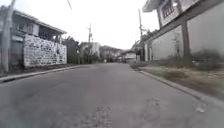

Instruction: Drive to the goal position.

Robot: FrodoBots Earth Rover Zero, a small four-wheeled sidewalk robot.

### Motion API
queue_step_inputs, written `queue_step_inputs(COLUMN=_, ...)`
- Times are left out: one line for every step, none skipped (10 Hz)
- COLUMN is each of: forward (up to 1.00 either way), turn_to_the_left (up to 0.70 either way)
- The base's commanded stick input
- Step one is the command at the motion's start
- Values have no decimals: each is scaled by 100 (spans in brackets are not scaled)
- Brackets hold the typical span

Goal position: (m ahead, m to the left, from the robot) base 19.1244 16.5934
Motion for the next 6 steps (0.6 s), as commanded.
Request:
queue_step_inputs(forward=100, turn_to_the_left=2)
queue_step_inputs(forward=100, turn_to_the_left=2)
queue_step_inputs(forward=100, turn_to_the_left=2)
queue_step_inputs(forward=100, turn_to_the_left=2)
queue_step_inputs(forward=100, turn_to_the_left=2)
queue_step_inputs(forward=100, turn_to_the_left=2)
